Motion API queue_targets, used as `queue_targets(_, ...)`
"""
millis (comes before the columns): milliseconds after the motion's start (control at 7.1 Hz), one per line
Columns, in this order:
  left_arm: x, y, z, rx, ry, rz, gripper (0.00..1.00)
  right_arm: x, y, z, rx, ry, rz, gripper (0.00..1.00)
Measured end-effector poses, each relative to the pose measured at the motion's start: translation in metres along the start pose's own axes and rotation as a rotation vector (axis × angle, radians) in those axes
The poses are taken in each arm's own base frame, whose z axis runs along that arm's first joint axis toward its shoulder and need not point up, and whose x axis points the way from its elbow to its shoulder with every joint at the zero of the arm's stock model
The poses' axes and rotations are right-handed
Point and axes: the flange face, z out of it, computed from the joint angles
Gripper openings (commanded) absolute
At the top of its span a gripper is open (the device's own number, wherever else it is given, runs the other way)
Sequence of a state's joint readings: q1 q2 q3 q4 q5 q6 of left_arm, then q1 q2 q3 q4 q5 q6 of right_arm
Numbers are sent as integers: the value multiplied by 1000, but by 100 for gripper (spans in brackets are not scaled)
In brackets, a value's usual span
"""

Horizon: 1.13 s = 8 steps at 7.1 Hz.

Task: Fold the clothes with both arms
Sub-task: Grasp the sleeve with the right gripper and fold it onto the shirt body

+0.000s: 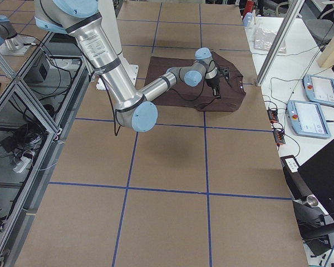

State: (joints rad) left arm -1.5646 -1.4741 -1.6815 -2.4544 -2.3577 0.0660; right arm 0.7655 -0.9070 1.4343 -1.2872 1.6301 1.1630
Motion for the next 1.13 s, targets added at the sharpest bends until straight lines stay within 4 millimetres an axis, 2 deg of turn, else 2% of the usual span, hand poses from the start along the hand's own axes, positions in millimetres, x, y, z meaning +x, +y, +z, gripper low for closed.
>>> queue_targets(141, 0, 0, 0, -1, 0, -1, 100, -41, 4, 7, 16, 22, 38, 0)
queue_targets(282, 0, 2, 0, -2, 0, -2, 100, -72, 10, 17, 40, 46, 62, 0)
queue_targets(423, -1, 3, 1, -3, 1, -3, 100, -90, 14, 23, 59, 60, 73, 0)
queue_targets(563, -1, 3, 1, -4, 1, -4, 100, -101, 16, 24, 65, 63, 78, 42)
queue_targets(704, -1, 3, 1, -4, 2, -4, 100, -112, 17, 23, 67, 60, 81, 99)
queue_targets(986, -1, 2, 1, -3, 3, -19, 100, -126, 15, 15, 72, 41, 64, 100)
queue_targets(1127, 0, -6, 3, 5, 6, -51, 100, -122, -2, 1, 48, 17, 41, 100)
